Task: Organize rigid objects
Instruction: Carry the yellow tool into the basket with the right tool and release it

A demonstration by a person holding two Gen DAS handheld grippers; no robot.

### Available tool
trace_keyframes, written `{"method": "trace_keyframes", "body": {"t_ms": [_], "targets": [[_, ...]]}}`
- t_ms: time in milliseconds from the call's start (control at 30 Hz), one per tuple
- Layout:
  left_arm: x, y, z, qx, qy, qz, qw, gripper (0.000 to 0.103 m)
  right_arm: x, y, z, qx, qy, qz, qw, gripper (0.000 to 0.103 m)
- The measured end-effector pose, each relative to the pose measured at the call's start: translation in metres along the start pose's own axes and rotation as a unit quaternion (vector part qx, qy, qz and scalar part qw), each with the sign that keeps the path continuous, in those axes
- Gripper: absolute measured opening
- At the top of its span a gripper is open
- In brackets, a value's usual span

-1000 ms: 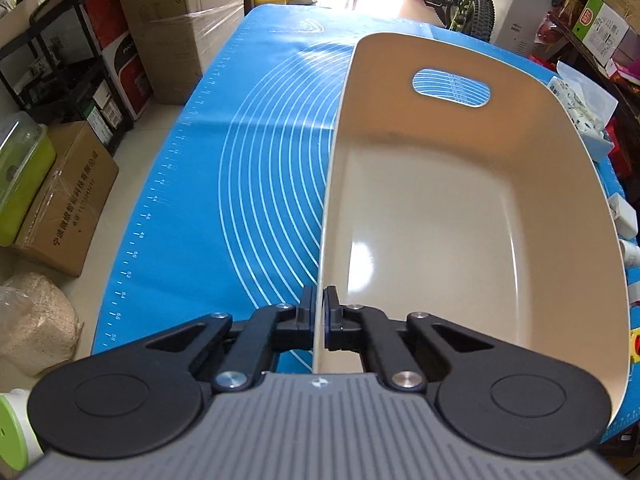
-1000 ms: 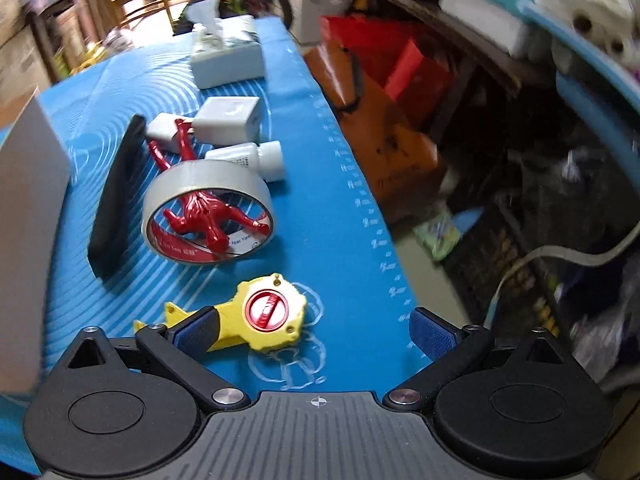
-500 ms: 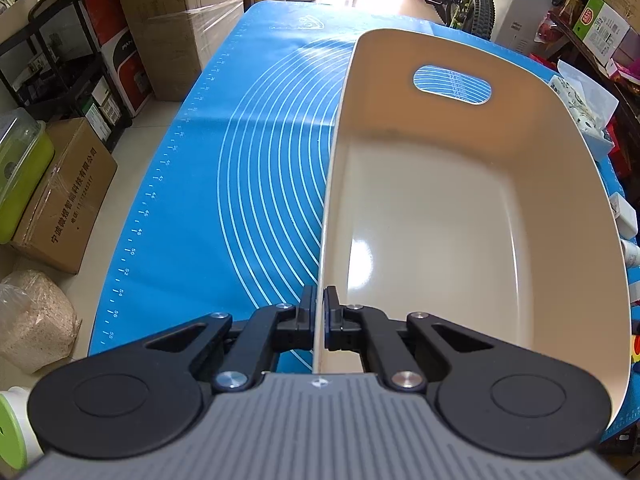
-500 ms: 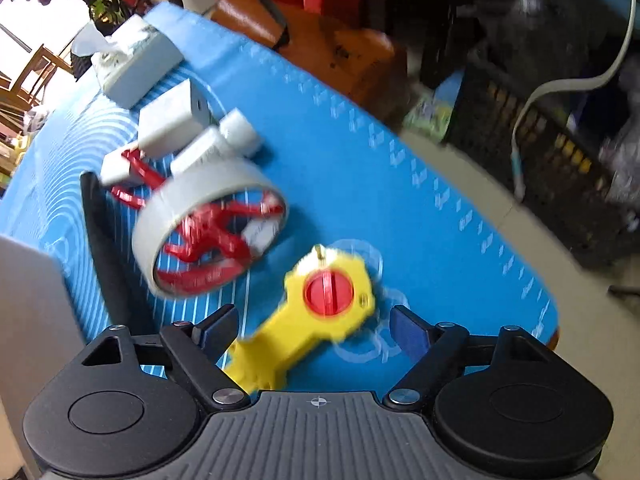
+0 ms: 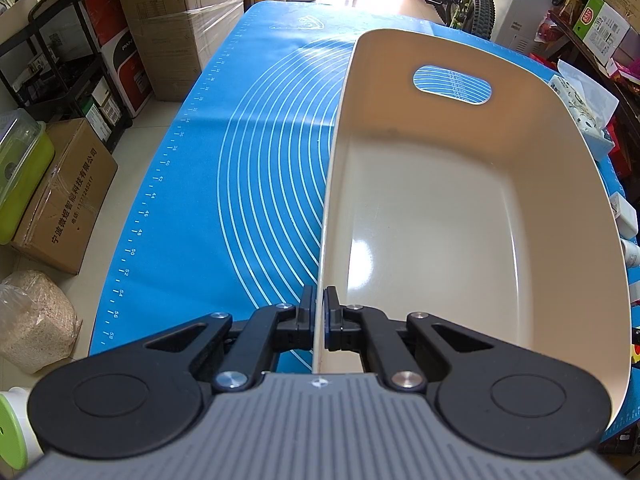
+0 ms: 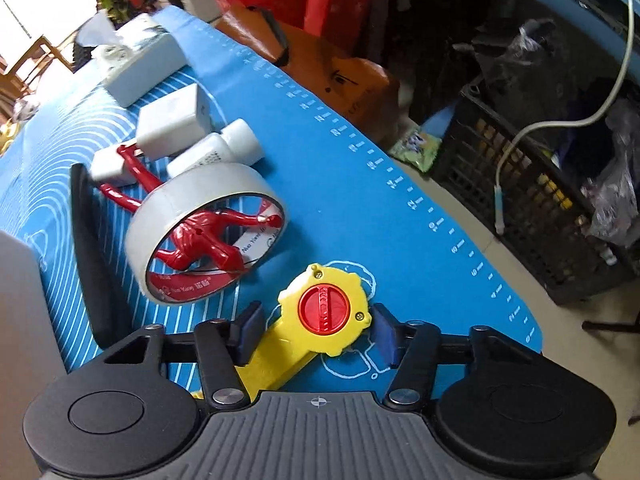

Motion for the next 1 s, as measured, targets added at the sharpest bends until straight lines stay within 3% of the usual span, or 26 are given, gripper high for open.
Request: {"method": "trace_keyframes", "body": {"t_ms": [300, 767, 1000], "targets": [[0.0, 0.0, 0.0, 0.002, -0.002, 0.003, 1.0, 0.006, 0.006, -0.001, 0.007, 0.025, 0.035, 0.022, 0.999, 0.054], [0.0, 0.0, 0.0, 0.003, -0.001, 0.0, 1.0, 0.005, 0.007, 0.017, 0.048, 0.113, 0.054, 0.085, 0.989, 0.054], [0.002, -0.001, 0.001, 0.004, 0.001, -0.004, 1.0, 0.005, 0.007, 0.037, 0.078, 0.149, 0.073, 0.071, 0.983, 0.055]]}}
Point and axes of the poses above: each gripper's, at about its wrist camera, not at the fingertips, and z roughly against the way its jaws point, x to its right, y to its top, the point moved 5 cm from there along -z, roughly the way its jaws point, and after that the axes turned 12 degrees about x, right-handed, at the moved point
